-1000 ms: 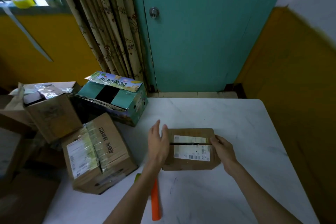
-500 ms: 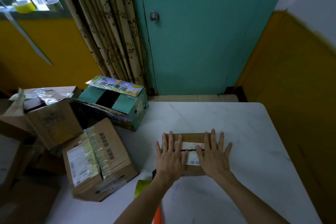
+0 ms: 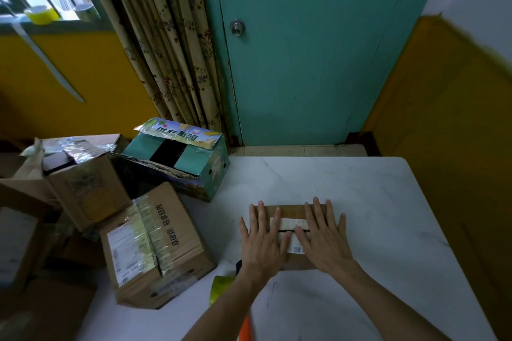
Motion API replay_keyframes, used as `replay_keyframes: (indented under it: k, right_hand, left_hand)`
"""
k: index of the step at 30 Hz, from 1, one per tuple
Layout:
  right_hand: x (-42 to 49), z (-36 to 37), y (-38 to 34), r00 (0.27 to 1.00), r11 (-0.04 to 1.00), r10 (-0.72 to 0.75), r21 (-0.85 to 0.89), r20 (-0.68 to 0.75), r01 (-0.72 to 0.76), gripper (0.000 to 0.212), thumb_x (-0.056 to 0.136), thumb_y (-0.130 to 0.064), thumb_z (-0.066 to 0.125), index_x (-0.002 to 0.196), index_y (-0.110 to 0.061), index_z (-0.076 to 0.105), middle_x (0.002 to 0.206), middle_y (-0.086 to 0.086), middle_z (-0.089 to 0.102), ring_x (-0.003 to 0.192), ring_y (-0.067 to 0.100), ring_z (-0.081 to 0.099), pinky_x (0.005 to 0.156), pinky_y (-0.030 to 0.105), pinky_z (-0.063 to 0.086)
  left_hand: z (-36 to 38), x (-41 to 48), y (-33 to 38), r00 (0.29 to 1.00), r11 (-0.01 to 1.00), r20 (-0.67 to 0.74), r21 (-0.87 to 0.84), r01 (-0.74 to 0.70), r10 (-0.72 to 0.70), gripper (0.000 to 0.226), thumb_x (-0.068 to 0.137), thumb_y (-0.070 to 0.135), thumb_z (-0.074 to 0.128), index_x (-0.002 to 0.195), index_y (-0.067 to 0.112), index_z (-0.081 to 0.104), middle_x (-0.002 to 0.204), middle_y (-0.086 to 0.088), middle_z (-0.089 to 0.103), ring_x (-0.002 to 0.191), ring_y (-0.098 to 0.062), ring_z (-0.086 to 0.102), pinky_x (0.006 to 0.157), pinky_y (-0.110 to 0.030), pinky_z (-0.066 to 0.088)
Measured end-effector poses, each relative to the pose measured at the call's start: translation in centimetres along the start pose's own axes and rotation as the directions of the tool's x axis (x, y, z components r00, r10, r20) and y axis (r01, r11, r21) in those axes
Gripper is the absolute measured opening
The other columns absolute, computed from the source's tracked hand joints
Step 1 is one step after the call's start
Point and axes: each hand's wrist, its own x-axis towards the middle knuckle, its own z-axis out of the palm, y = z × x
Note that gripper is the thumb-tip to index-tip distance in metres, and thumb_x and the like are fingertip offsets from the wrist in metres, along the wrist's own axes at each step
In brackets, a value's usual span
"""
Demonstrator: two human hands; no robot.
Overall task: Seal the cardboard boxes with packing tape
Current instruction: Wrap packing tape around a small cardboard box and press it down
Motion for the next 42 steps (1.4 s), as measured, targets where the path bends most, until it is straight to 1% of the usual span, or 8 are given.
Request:
replay_keyframes:
  k: [10, 16, 20, 28, 32, 35, 38, 42]
  right_hand:
    - [0.3, -0.5, 0.0, 0.998, 0.999, 0.016, 0.028, 0.053, -0.018, 0.117, 0.059, -0.075, -0.042, 0.157, -0.02, -0.01, 0.164, 0.008, -0.018, 0.15, 0.034, -0.018, 0.117, 0.062, -0.002]
    - [0.5, 0.2, -0.9, 0.991, 0.993, 0.104, 0.052, 0.08, -0.108, 0.089, 0.095, -0.068, -0.003, 0.149, -0.014, 0.042, 0.157, 0.016, 0.034, 0.143, 0.044, 0.031, 0.104, 0.071, 0.03]
    - [0.9, 0.7, -0.7, 0.998, 0.997, 0.058, 0.051, 0.015, -0.059, 0.106, 0.076, -0.075, -0.028, 0.158, -0.017, 0.005, 0.165, 0.012, -0.003, 0.151, 0.04, -0.006, 0.115, 0.064, 0.003]
    - [0.8, 0.5, -0.4, 0.998, 0.997, 0.061, 0.053, 0.016, -0.062, 0.117, 0.058, -0.075, -0.041, 0.157, -0.022, -0.01, 0.164, 0.008, -0.019, 0.149, 0.036, -0.02, 0.116, 0.064, -0.003]
    - [0.2, -0.7, -0.4, 0.998, 0.992, 0.054, 0.118, -0.026, -0.05, 0.103, 0.072, -0.076, -0.025, 0.158, -0.024, -0.002, 0.165, 0.005, -0.015, 0.15, 0.032, -0.018, 0.115, 0.059, -0.009]
    - [-1.0, -0.5, -0.9, 0.942, 0.928, 0.115, 0.373, -0.314, 0.012, 0.078, 0.093, -0.057, 0.008, 0.15, -0.014, 0.039, 0.162, 0.01, 0.024, 0.152, 0.03, 0.01, 0.121, 0.056, 0.004]
    - [-2.7, -0.1, -1.7, 0.738, 0.791, 0.228, 0.562, -0.635, 0.24, 0.046, 0.096, -0.029, 0.036, 0.115, -0.004, 0.069, 0.127, 0.009, 0.064, 0.127, 0.025, 0.049, 0.106, 0.05, 0.044]
    - [-6.5, -0.2, -5.7, 0.697, 0.675, 0.131, 0.578, -0.705, 0.458, 0.03, 0.09, -0.016, 0.044, 0.084, -0.009, 0.073, 0.09, -0.006, 0.068, 0.091, 0.004, 0.06, 0.092, 0.01, 0.045]
  left_hand:
    - [-0.3, 0.4, -0.1, 1.0, 1.0, 0.021, 0.002, -0.016, 0.016, 0.083, 0.074, 0.072, -0.025, 0.148, 0.034, -0.027, 0.159, -0.011, -0.037, 0.145, -0.034, -0.037, 0.116, -0.056, -0.023]
    - [1.6, 0.8, -0.8, 0.991, 0.994, -0.072, -0.003, 0.113, -0.113, 0.071, 0.102, 0.062, 0.02, 0.152, 0.017, 0.042, 0.161, -0.022, 0.028, 0.148, -0.041, 0.024, 0.117, -0.055, 0.003]
    - [2.5, 1.1, -1.1, 0.993, 0.992, -0.009, -0.038, 0.116, -0.117, 0.075, 0.101, 0.062, 0.021, 0.147, 0.011, 0.051, 0.157, -0.022, 0.037, 0.139, -0.043, 0.044, 0.116, -0.055, 0.003]
    - [-0.4, -0.5, -1.3, 0.997, 0.984, 0.029, -0.164, 0.076, -0.072, 0.094, 0.074, 0.075, -0.018, 0.156, 0.029, -0.024, 0.153, -0.007, -0.045, 0.149, -0.031, -0.027, 0.12, -0.052, -0.016]
    - [-0.7, -3.0, -3.3, 0.972, 0.898, -0.172, -0.435, 0.072, -0.161, 0.059, 0.105, 0.055, 0.027, 0.159, 0.032, 0.024, 0.168, 0.0, 0.011, 0.153, -0.02, 0.015, 0.123, -0.042, 0.022]
    - [0.5, -5.4, -6.5, 0.927, 0.857, -0.221, -0.49, 0.162, -0.302, 0.032, 0.104, 0.032, 0.047, 0.132, 0.024, 0.062, 0.134, 0.0, 0.058, 0.126, -0.016, 0.053, 0.1, -0.029, 0.047]
    - [1.8, -7.9, -9.1, 0.905, 0.845, -0.207, -0.479, 0.237, -0.372, 0.017, 0.099, 0.034, 0.052, 0.091, 0.025, 0.065, 0.09, 0.004, 0.065, 0.084, -0.018, 0.062, 0.065, -0.026, 0.046]
    - [2.5, -9.7, -10.5, 0.846, 0.791, 0.047, -0.332, 0.514, -0.531, 0.048, 0.095, 0.066, 0.045, 0.084, 0.021, 0.06, 0.091, 0.002, 0.07, 0.084, -0.017, 0.064, 0.066, -0.029, 0.047]
